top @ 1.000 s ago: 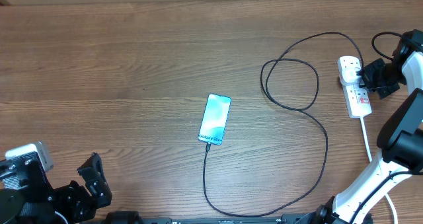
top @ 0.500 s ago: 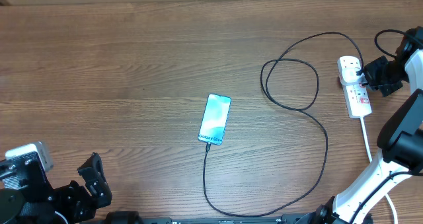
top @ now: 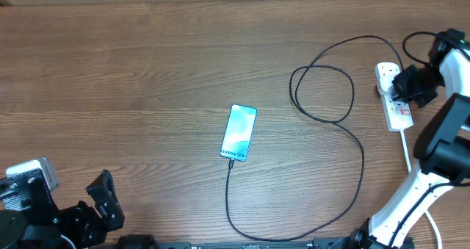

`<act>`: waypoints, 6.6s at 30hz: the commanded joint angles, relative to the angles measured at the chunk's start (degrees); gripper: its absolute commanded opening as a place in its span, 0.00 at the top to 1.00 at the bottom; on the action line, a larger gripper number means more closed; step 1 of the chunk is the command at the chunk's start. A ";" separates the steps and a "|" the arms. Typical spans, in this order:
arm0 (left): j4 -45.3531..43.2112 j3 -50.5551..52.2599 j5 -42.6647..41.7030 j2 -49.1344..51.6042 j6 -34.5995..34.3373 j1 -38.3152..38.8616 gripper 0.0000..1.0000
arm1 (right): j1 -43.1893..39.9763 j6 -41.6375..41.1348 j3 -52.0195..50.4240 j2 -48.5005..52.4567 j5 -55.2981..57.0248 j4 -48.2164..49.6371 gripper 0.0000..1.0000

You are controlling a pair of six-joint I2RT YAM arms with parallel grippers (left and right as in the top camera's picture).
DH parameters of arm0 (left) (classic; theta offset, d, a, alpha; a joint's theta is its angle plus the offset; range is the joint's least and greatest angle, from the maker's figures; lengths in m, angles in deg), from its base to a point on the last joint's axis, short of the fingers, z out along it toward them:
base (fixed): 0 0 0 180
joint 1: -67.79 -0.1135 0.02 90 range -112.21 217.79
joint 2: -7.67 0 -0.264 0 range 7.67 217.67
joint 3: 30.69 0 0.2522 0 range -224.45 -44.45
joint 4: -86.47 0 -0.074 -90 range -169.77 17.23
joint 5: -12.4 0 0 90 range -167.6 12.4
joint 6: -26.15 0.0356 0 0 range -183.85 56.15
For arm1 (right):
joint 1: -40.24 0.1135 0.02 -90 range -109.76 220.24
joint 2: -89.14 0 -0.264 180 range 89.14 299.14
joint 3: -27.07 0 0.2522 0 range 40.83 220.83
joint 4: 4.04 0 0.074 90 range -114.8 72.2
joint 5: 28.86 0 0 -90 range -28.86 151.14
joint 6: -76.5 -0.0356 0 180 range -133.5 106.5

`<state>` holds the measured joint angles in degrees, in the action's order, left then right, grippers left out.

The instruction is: Plug charger to phone and switch on socket

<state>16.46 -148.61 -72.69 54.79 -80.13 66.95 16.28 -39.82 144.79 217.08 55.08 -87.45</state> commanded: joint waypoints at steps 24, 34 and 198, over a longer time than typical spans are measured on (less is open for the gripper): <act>0.02 0.26 -0.46 -30.34 0.87 0.09 0.00 | -12.59 -16.02 22.86 -42.42 -50.93 23.39 0.96; 0.55 0.22 -0.48 -41.62 0.87 0.11 0.00 | -12.74 -24.94 22.88 -47.43 -54.14 50.69 0.89; -91.76 103.89 -4.74 -44.48 14.19 0.11 0.00 | 21.11 17.53 -25.53 -127.67 -23.47 52.04 0.00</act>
<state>-75.27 -44.94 -76.98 10.07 -66.81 66.95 37.33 -22.47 121.84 89.87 30.75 -35.23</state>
